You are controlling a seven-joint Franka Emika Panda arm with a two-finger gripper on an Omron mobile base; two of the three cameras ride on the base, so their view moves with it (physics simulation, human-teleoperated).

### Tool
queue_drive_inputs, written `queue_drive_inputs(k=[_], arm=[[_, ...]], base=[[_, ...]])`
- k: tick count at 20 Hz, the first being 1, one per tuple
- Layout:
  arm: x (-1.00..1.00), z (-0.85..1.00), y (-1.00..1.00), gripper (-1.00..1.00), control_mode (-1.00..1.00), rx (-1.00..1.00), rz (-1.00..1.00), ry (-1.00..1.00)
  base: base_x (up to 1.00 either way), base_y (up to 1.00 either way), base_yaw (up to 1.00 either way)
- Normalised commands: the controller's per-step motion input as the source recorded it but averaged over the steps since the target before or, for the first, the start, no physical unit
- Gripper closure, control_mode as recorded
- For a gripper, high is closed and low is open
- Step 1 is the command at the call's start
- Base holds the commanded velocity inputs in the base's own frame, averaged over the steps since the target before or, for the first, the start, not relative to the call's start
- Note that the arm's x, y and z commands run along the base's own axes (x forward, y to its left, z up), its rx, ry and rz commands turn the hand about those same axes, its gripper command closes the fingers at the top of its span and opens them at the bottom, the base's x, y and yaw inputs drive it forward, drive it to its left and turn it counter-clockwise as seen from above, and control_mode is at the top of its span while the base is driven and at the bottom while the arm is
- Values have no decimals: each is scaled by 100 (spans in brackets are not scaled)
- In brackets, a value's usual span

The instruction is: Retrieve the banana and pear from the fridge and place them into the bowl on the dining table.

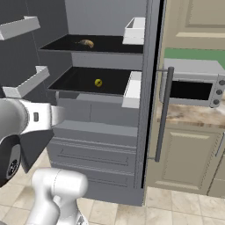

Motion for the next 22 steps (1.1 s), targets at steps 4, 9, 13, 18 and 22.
queue_drive_inputs(k=[4,9,13,18,22], arm=[[-6,34,0,-100,-100,-5,-3,15],[0,24,0,-100,-100,-2,-2,22],[0,13,0,-100,-100,0,0,18],[-19,2,0,-100,-100,0,0,4],[-21,0,0,-100,-100,0,-1,0]], base=[[0,0,0],[0,0,0],[0,0,0],[0,0,0],[0,0,0]])
